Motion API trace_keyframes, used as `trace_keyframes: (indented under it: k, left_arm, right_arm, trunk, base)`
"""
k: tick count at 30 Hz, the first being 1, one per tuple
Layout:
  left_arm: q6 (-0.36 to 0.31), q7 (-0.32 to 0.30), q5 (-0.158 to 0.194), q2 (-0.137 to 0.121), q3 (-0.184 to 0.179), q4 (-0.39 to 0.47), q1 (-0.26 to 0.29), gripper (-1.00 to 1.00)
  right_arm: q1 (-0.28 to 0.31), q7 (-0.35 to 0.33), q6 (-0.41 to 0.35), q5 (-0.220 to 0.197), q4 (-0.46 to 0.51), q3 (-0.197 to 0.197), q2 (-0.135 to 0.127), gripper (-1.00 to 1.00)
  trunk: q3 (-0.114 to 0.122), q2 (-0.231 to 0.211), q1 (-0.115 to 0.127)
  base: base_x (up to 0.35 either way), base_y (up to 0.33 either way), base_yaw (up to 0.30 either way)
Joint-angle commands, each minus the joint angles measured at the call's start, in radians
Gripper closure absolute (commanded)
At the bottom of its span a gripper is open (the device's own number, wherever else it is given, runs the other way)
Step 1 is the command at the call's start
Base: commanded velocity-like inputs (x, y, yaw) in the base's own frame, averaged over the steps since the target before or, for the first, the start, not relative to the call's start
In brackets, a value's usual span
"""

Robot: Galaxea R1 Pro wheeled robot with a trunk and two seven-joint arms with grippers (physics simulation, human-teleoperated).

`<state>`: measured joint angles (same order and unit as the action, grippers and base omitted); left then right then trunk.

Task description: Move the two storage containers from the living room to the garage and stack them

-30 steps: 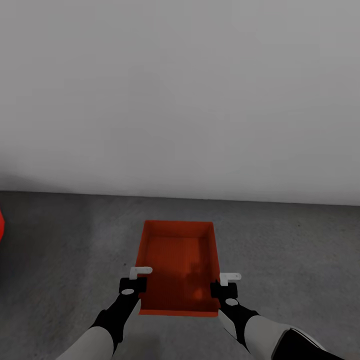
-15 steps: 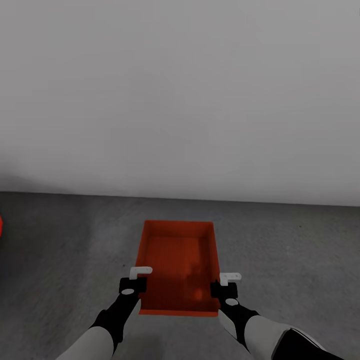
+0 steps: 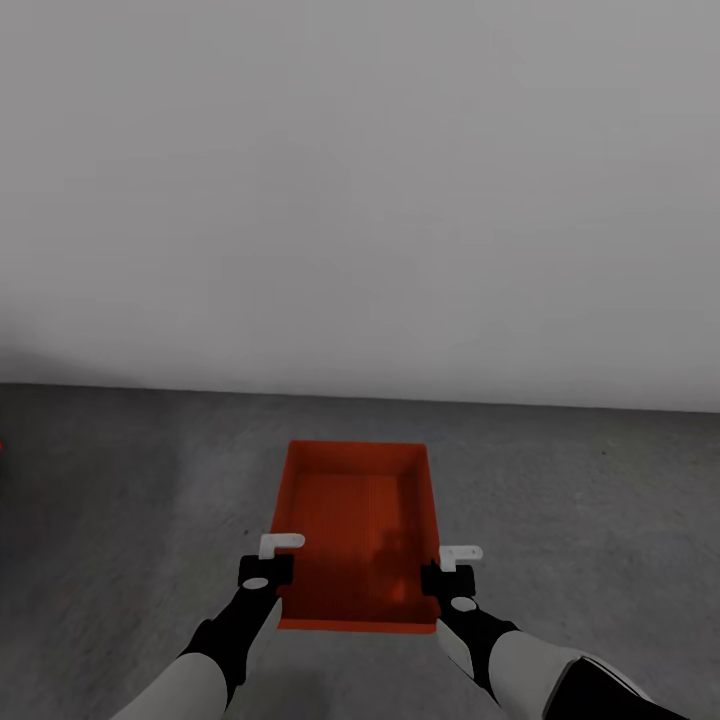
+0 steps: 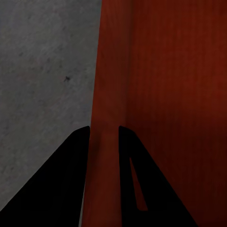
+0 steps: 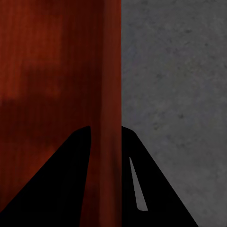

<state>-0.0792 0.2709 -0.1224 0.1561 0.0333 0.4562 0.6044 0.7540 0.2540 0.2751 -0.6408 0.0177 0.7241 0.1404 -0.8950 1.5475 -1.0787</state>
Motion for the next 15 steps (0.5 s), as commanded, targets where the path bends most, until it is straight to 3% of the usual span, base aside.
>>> trace_keyframes:
  k: [1, 15]
  left_arm:
    - [-0.008, 0.005, 0.053, 0.002, 0.02, 0.003, 0.0, 1.0]
    - [-0.008, 0.006, 0.053, 0.003, 0.02, 0.003, 0.0, 1.0]
  right_arm:
    - [0.001, -0.002, 0.004, -0.003, 0.005, -0.059, 0.028, 1.0]
    - [0.001, -0.002, 0.004, -0.003, 0.005, -0.059, 0.028, 1.0]
  trunk:
    - [-0.004, 0.008, -0.004]
    - [-0.048, 0.106, -0.058]
  base:
    - [0.0, 0.0, 0.0]
    - [0.0, 0.0, 0.0]
